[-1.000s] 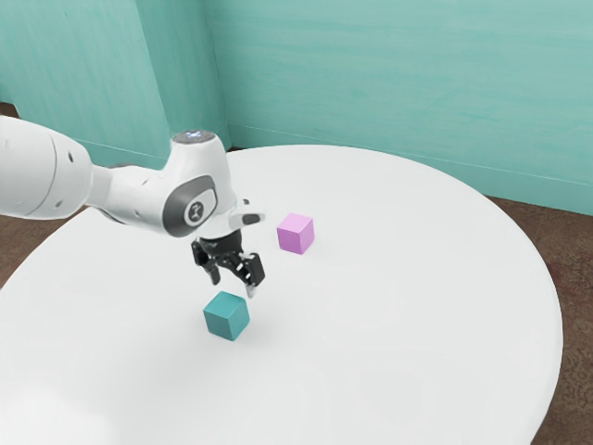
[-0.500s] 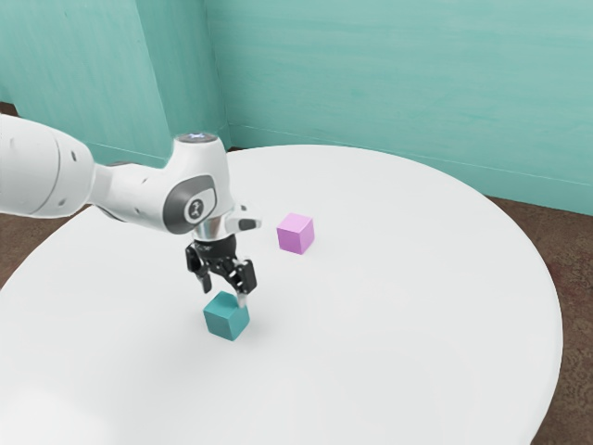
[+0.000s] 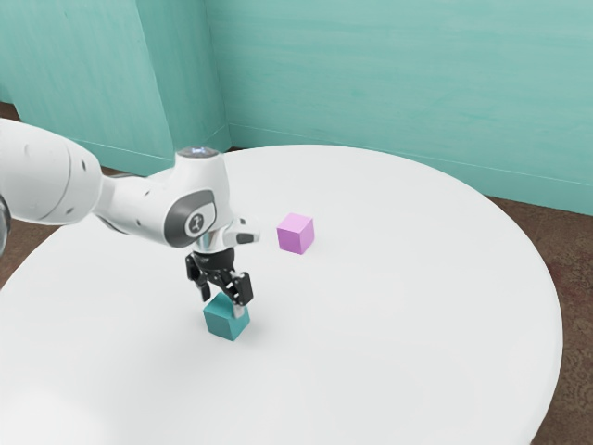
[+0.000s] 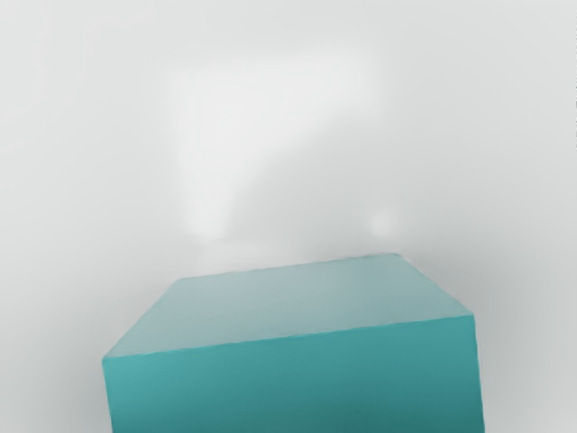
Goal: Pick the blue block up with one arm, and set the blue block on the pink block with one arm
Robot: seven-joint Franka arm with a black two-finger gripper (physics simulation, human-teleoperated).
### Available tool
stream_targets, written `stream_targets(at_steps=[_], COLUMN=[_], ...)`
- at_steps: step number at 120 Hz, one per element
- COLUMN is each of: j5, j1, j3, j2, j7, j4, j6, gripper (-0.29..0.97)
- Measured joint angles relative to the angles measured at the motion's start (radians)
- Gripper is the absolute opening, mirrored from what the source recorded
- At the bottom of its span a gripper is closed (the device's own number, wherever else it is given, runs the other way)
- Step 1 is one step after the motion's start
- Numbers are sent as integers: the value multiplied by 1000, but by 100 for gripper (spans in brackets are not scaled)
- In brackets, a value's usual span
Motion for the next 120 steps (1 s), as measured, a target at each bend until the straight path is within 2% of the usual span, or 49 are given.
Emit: stream_targets(at_steps=[120], j5=[-48], j1=[-6], j3=[1], j2=[38], j7=[48], j4=[-20], j6=[63], gripper=[65])
